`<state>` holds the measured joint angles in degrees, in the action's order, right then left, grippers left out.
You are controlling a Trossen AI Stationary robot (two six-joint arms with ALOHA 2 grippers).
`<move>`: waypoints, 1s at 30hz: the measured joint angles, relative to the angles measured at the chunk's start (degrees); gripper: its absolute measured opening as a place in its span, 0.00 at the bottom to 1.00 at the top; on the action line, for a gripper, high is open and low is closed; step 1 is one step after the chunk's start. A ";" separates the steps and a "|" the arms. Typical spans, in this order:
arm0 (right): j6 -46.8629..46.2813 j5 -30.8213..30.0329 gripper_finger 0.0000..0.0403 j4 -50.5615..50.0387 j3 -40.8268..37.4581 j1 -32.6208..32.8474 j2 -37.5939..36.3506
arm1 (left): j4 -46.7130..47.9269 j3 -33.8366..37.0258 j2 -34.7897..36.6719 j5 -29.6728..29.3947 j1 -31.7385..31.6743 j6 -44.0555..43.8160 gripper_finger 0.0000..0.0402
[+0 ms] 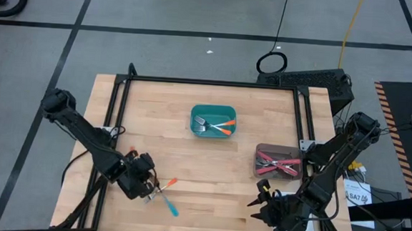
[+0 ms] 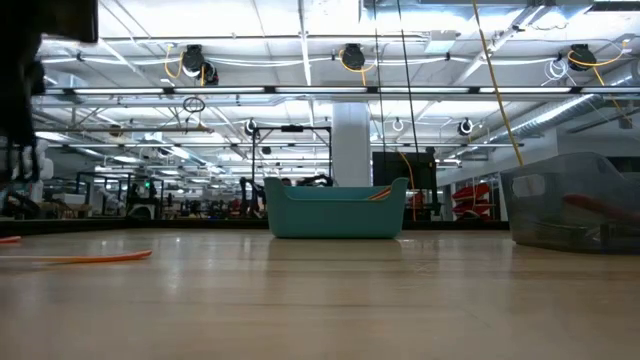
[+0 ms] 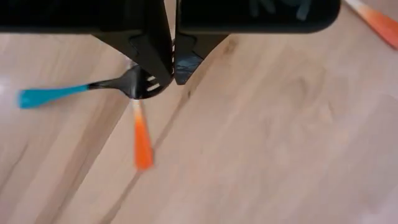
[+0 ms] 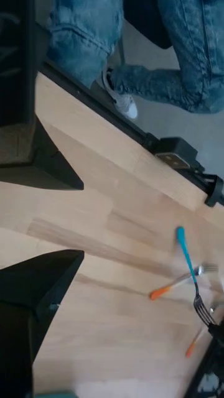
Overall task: Sort silverware by color (type)
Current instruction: Put the blue fork into the white bin
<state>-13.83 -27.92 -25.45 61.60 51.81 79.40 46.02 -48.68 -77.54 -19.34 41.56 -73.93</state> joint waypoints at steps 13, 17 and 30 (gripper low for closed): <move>-0.41 -0.86 0.40 0.92 0.00 -0.04 0.00 | 7.82 -11.70 0.02 -15.78 2.85 3.51 0.00; -0.45 -0.96 0.40 1.37 0.00 -0.04 0.00 | 7.60 -11.70 -0.65 -17.53 2.88 3.39 0.00; -7.40 -26.61 0.48 11.52 -2.54 -3.03 7.29 | -1.73 -11.70 -4.05 -28.77 2.88 9.22 0.00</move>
<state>-21.23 -54.53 -13.93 59.07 48.77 86.68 44.29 -60.38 -81.58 -48.11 44.45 -64.71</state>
